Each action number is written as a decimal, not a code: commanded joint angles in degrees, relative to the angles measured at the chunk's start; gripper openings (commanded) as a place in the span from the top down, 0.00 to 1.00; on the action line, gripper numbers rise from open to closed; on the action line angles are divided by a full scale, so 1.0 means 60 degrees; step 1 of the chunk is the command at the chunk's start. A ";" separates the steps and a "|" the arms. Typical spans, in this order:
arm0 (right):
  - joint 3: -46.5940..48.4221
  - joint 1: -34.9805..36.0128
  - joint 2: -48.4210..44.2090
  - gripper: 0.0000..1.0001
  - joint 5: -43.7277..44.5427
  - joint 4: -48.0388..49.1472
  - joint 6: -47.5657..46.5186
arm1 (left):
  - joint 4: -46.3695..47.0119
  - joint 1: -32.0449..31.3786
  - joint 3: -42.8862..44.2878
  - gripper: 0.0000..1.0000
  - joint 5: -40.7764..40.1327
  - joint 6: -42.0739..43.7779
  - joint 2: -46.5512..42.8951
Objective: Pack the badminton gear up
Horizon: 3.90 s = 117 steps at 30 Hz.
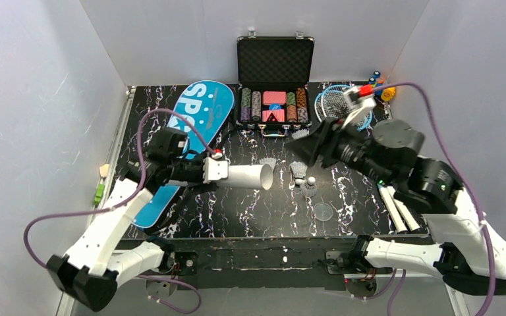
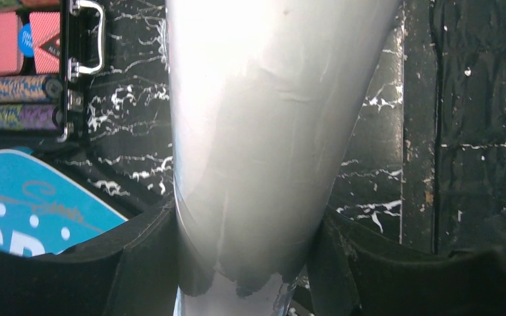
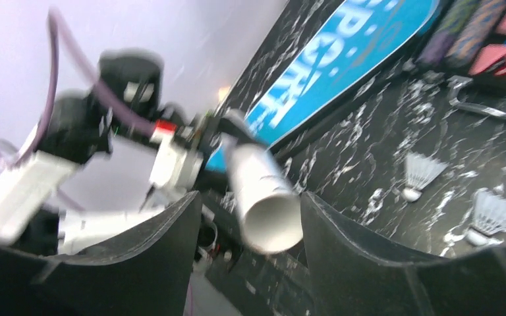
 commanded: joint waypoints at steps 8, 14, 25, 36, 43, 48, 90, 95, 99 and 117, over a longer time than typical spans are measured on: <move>0.1627 -0.6029 0.3656 0.26 -0.3235 -0.1519 0.0338 | 0.0476 0.0030 -0.1126 0.79 -0.1590 -0.2052 -0.2100; 0.3799 -0.6031 0.7995 0.24 -0.3395 -0.2609 0.0751 | 0.0597 0.0030 -0.0826 0.83 -0.1900 -0.2710 -0.2171; 0.2942 -0.5715 0.9769 0.24 -0.3661 -0.1657 0.1253 | 0.0613 0.0030 -0.1123 0.82 -0.2113 -0.2950 -0.2365; 0.1890 -0.5223 1.0209 0.25 -0.3539 -0.1244 0.1661 | 0.0794 0.0030 -0.1172 0.82 -0.2218 -0.2977 -0.2317; 0.2082 -0.5173 1.0756 0.31 -0.3176 -0.1688 0.1744 | 0.0810 0.0032 -0.1248 0.81 -0.2190 -0.3007 -0.2427; 0.2032 -0.5172 1.1007 0.37 -0.3040 -0.1713 0.1811 | 0.0794 0.0030 -0.1358 0.80 -0.2170 -0.2944 -0.2523; -0.3143 -0.4752 0.0415 0.99 -0.2780 0.2510 0.2420 | 0.1586 0.0030 -0.2126 0.76 -0.1230 -0.4598 -0.3123; -0.3794 -0.4575 -0.0282 0.99 -0.3377 0.3530 0.3083 | 0.1713 0.0030 -0.1808 0.75 -0.1094 -0.4982 -0.2915; -0.4172 -0.3901 -0.0304 0.99 -0.3051 0.4614 0.3224 | 0.1807 0.0030 -0.1745 0.75 -0.1056 -0.5104 -0.2903; -0.3923 -0.2917 -0.0372 0.99 -0.1623 0.5112 0.2796 | 0.1839 0.0030 -0.1718 0.74 -0.1149 -0.5070 -0.2973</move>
